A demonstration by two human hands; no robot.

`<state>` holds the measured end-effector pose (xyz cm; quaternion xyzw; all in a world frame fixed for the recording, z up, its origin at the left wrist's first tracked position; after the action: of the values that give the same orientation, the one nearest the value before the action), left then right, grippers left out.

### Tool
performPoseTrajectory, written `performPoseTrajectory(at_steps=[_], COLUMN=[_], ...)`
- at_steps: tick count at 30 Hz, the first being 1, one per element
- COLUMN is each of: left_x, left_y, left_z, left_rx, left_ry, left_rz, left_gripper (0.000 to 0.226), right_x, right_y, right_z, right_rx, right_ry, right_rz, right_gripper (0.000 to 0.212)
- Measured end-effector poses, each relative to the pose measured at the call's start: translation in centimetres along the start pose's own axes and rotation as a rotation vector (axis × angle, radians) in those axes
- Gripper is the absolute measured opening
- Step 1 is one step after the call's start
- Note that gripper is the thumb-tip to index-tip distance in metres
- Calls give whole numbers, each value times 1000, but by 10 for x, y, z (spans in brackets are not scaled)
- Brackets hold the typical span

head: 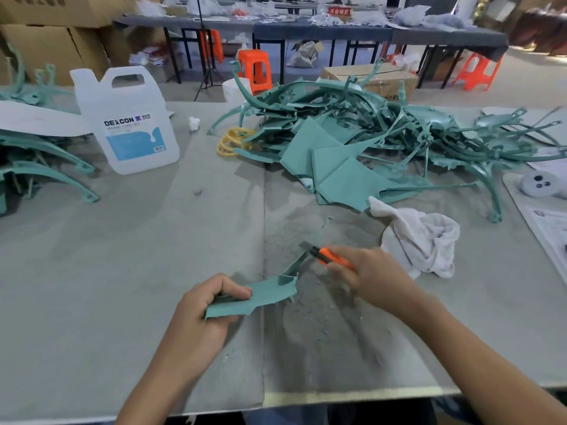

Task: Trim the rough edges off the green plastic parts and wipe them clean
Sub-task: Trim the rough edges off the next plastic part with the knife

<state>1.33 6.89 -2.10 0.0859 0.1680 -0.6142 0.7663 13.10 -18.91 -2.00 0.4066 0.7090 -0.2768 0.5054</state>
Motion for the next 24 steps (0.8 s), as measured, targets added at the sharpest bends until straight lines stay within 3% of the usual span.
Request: performPoseTrajectory(at_steps=[3, 6, 8, 12, 14, 18, 24], left_x=[2, 3, 1, -5, -11, -10, 2], left_y=[2, 2, 0, 0, 2, -4, 3], left_z=[-3, -5, -2, -13, -25, -54, -43], left_rx=[7, 83, 211, 367, 313, 110, 137], left_ry=[28, 79, 158, 495, 588, 827, 785], left_rz=[-20, -39, -44, -61, -137, -410, -177], left_gripper=[31, 40, 37, 57, 67, 109, 90], right_x=[-19, -27, -26, -12, -2, 14, 25], right_y=[7, 9, 4, -8, -12, -16, -19], right_z=[25, 20, 9, -14, -22, -25, -26], right_rx=[77, 20, -47, -168, -211, -241, -253], right_ry=[-138, -236, -118, 38, 24, -26, -32], right_rz=[46, 103, 118, -15, -70, -154, -136], right_gripper=[32, 34, 35, 42, 39, 37, 38])
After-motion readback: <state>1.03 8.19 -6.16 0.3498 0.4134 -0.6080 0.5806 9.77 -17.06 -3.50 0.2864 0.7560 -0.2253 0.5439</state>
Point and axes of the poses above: each hand's wrist, its own y-axis towards the middle knuckle, its own x-axis out of the palm, z = x × y, the point moved 6 cm from there along y, towards the middle knuckle, and after that the axes turned 7 degrees about -x, right-handed, at the moved point
